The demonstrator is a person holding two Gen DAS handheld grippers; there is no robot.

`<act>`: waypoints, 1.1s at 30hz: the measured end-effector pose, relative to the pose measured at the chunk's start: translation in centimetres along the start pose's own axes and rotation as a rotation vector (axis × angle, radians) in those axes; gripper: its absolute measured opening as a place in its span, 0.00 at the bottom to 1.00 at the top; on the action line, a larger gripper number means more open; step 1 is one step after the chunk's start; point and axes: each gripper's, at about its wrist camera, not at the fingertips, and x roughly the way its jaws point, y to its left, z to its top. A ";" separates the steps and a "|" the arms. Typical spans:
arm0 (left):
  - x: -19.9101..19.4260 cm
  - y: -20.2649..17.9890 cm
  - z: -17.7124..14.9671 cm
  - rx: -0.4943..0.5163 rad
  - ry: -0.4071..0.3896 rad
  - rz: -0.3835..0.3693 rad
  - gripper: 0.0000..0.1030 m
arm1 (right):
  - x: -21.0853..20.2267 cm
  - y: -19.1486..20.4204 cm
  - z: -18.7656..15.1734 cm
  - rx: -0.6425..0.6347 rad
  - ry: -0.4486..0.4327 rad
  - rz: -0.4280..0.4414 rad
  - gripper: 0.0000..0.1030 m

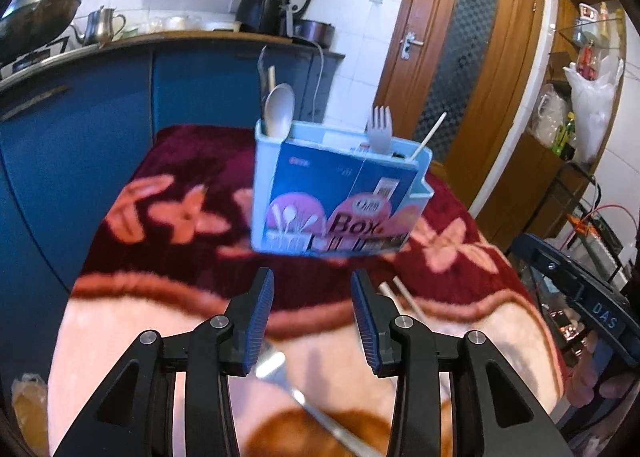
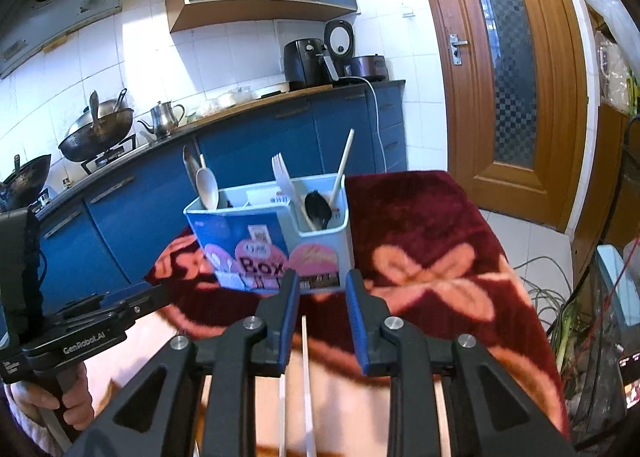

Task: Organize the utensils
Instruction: 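Move both tools back down over the remaining cutlery on the blanket, then grasp a silver fork with the left tool while the right tool grasps a white chopstick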

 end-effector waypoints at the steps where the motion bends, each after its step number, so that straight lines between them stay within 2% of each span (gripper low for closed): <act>1: -0.1 0.2 -0.2 -0.005 0.006 0.007 0.40 | -0.1 0.0 -0.4 0.007 0.005 0.005 0.26; 6: -0.2 1.8 -1.5 -0.054 0.042 0.040 0.40 | -0.4 -0.4 -1.6 0.033 0.019 0.016 0.26; 18: 2.1 3.7 -4.0 -0.139 0.147 0.060 0.40 | -0.5 -1.2 -3.6 0.062 0.056 0.014 0.27; 24: 3.5 4.5 -4.6 -0.195 0.202 0.023 0.40 | -0.3 -1.6 -4.3 0.084 0.067 0.021 0.29; 32: 4.4 3.5 -4.4 -0.157 0.218 -0.013 0.35 | 0.2 -2.0 -4.7 0.096 0.081 0.023 0.30; 33: 4.5 3.5 -4.3 -0.157 0.215 -0.012 0.32 | 0.2 -2.0 -4.7 0.096 0.082 0.023 0.30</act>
